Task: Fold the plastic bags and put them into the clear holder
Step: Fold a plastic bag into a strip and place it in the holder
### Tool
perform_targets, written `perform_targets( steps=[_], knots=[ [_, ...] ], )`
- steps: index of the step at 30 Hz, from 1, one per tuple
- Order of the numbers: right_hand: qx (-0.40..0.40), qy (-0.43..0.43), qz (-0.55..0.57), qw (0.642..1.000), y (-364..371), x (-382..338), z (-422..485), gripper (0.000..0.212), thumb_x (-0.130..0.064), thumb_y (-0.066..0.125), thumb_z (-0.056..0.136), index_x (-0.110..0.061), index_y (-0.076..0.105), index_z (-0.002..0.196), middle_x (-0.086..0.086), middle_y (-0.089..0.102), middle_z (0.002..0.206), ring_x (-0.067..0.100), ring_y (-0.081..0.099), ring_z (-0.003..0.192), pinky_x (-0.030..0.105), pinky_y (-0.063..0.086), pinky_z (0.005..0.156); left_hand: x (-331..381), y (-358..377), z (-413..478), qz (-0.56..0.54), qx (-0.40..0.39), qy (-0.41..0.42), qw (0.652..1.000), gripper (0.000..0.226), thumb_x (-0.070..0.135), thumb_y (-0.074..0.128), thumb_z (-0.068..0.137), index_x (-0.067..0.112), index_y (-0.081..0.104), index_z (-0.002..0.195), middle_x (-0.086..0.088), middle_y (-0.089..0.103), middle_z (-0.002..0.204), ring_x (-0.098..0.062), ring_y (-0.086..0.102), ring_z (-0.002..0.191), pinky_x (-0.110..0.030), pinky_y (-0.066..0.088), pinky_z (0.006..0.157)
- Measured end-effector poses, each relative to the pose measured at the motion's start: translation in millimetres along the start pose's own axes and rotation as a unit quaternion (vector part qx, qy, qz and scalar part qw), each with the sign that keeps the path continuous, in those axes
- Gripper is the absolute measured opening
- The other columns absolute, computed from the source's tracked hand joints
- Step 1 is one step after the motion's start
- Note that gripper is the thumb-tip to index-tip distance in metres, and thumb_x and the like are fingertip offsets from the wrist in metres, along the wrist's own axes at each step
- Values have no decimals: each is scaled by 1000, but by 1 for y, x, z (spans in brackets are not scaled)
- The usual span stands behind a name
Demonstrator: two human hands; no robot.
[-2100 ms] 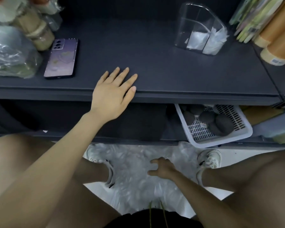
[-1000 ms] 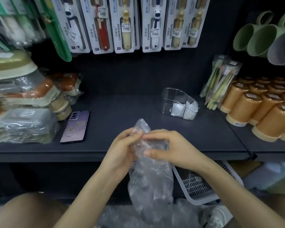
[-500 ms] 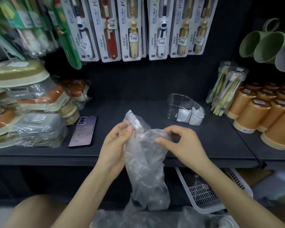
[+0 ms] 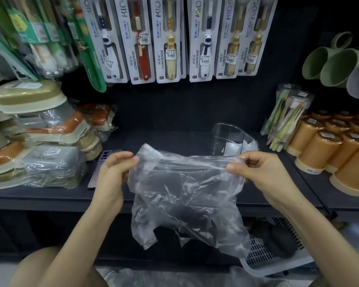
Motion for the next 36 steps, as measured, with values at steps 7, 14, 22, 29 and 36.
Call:
perform_targets(
  steps=[7, 14, 22, 29, 36],
  knots=[
    [-112, -53, -82, 989, 39, -37, 11, 17, -12, 81, 72, -8, 74, 87, 11, 73, 85, 22, 69, 83, 42, 56, 80, 40, 100, -37, 320, -278, 254, 869, 28, 45, 70, 80, 24, 69, 99, 13, 69, 96, 1, 63, 93, -12, 44, 82],
    [-44, -79, -62, 994, 9, -25, -3, 36, -31, 76, 74, -24, 65, 107, -8, 69, 107, 5, 63, 103, 21, 49, 92, 29, 105, -18, 105, -203, 126, 965, 19, 16, 60, 94, 14, 65, 76, 11, 58, 64, -3, 50, 63, -19, 41, 64],
    [-115, -70, -174, 976, 8, 24, -12, 30, -40, 82, 70, -37, 68, 97, -20, 62, 110, -2, 50, 115, 5, 32, 94, 28, 72, 5, -134, -122, 29, 983, 18, 6, 49, 97, 9, 59, 83, -2, 56, 76, -11, 53, 73, -23, 46, 75],
    [-116, -63, -98, 986, 32, 30, -2, 7, -11, 69, 86, -16, 71, 82, -5, 69, 77, 6, 62, 76, 16, 48, 74, 31, 46, 15, -171, -63, 19, 983, 25, 13, 52, 96, 17, 60, 73, 3, 56, 69, -10, 55, 64, -23, 47, 66],
    [-150, 5, -94, 984, 15, 39, 5, 28, -44, 61, 78, -19, 69, 69, 4, 57, 62, 11, 47, 61, 21, 38, 62, 26, 9, 41, -74, 49, 65, 994, 20, 17, 59, 95, 21, 65, 76, 10, 59, 68, -5, 52, 67, -25, 46, 75]
  ],
)
Point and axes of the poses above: each hand's wrist, its own z-axis towards the middle knuckle, its own y-axis out of the palm, x = y × z, the point moved 5 cm from there along z, towards the middle knuckle
